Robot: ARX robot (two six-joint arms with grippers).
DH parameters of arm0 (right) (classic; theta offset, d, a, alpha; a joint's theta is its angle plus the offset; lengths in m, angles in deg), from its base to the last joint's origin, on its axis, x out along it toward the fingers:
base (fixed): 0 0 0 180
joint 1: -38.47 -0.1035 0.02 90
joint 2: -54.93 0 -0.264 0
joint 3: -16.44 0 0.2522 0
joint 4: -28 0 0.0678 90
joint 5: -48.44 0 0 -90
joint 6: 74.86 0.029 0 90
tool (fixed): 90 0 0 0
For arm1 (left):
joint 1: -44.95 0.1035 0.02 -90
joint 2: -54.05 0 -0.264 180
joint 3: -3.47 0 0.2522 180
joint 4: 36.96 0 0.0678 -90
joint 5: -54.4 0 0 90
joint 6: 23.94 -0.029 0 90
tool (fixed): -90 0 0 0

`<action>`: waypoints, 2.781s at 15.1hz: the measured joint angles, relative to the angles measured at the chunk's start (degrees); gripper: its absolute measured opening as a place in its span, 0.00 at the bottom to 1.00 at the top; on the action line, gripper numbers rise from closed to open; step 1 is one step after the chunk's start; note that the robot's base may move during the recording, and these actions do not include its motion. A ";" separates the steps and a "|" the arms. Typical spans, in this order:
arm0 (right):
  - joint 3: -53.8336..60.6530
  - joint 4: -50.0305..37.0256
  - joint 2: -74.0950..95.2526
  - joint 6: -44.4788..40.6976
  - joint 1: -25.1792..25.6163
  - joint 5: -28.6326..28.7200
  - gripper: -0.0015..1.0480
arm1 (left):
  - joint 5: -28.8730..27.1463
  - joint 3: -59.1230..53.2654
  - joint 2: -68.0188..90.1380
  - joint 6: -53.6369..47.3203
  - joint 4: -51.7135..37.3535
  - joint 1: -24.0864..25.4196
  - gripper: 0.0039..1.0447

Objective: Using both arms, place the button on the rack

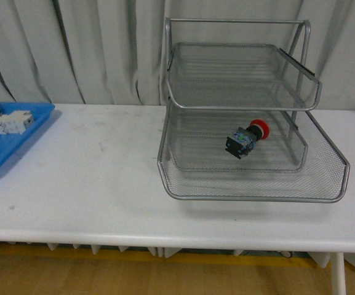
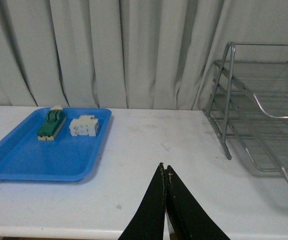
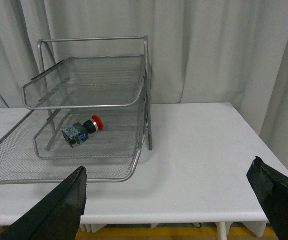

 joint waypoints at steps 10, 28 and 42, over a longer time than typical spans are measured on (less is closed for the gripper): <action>0.00 -0.02 0.00 -0.02 0.00 0.00 0.94 | 0.00 0.00 -12.59 0.02 12.15 0.00 0.01; 0.00 -0.02 0.00 0.00 0.00 0.00 0.94 | 0.00 0.02 -24.76 0.11 25.18 0.00 0.42; -30.51 -29.07 67.41 12.72 -10.25 1.25 0.94 | 0.00 0.02 -24.76 0.11 25.18 0.00 0.94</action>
